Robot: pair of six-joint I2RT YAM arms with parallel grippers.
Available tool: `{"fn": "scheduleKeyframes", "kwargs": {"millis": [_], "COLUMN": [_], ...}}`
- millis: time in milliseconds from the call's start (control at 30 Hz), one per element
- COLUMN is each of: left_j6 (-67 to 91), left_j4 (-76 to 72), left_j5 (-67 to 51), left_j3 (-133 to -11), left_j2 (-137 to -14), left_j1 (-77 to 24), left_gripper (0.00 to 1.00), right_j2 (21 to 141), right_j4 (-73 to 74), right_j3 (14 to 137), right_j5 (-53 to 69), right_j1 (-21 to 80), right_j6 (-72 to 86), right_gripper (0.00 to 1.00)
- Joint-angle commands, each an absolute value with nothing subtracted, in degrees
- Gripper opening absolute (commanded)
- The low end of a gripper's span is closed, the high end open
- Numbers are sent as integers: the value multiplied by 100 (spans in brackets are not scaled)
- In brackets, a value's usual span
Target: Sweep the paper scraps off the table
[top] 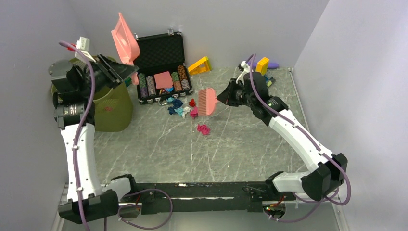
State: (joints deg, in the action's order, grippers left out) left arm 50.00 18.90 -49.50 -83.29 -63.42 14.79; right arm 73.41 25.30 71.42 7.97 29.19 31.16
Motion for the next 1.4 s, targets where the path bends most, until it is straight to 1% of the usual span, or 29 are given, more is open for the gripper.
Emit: {"fn": "scheduleKeyframes", "kwargs": {"millis": [0,233,467,600,733,867,1100,1200,1367], "left_j6": [3023,2255,2007,1996,1934,1876,1890,1883,1891], "left_j4": [3572,3806,3385,3081,2842,2723,2666,2688,2691], "left_j5": [-3805,-2998,-2442,-2398,-2277,-2263,-2345,-2351,-2330], "left_j3": [-8059,-6834,-5860,-5485,-5211,-5020,-4919,-4888,-4841], "left_j2": [-5951,-5002,-4440,-4345,-4318,-4291,-4208,-4160,-4074], "left_j1": [1181,796,410,282,179,146,142,132,133], "left_gripper": [0,0,0,0,0,0,0,0,0], "right_j2": [7705,9200,10657,11600,12028,11894,10993,10545,9897], "right_j4": [1043,171,-905,-859,-319,167,452,798,1307], "right_j3": [7103,7845,8545,9145,9276,8737,7217,6979,7006], "right_j5": [1128,950,647,554,350,25,-326,-454,-682], "right_j1": [3031,3508,3748,3784,3780,3770,3748,3744,3744], "right_j6": [4489,5223,5977,6405,6902,7189,7485,7285,6681], "right_gripper": [0,0,0,0,0,0,0,0,0]}}
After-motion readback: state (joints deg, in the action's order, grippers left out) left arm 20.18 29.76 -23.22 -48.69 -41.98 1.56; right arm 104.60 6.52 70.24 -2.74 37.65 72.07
